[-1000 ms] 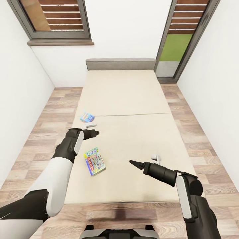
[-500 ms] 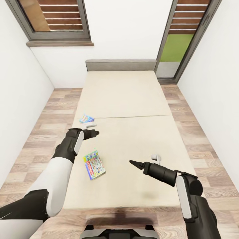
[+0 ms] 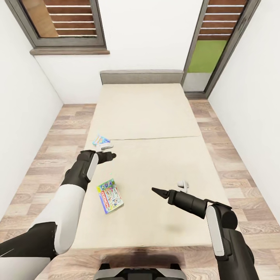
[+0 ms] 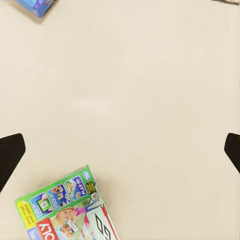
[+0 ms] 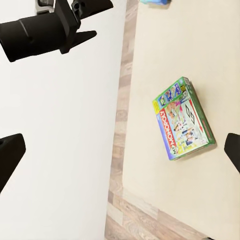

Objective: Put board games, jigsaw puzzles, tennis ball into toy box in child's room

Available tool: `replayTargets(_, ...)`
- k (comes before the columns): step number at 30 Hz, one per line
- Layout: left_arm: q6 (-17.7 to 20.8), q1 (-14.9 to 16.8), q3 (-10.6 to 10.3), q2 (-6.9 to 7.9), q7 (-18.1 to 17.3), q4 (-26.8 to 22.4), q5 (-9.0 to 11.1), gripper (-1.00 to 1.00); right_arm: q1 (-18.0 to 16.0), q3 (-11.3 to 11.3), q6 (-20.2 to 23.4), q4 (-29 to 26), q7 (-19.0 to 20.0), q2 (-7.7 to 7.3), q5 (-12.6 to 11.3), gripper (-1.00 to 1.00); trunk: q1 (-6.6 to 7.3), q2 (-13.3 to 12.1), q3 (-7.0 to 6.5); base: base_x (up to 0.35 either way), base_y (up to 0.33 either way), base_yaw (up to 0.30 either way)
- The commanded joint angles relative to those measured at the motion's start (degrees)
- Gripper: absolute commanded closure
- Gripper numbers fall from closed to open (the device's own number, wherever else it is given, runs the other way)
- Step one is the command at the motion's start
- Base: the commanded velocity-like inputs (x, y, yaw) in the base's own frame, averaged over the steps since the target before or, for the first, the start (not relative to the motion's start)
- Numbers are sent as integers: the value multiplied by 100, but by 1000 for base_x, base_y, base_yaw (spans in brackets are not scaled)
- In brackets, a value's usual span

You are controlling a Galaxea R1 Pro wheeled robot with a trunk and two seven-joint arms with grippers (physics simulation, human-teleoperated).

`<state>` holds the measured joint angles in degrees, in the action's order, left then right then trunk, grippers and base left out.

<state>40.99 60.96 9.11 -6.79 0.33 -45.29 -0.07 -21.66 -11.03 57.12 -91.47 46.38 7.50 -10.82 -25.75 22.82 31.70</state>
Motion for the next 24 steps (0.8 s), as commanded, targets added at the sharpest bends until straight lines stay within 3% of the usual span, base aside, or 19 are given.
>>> replayTargets(1,27,4,21,-6,3,-7,1,-100,-5,-13,28,-2,29,5,10,-100,-3,9,8,23,0,0)
replayTargets(24,4,4,31,-6,-14,-5,6,-100,-5,-13,21,-2,29,5,2,-100,-3,9,28,3,0,0)
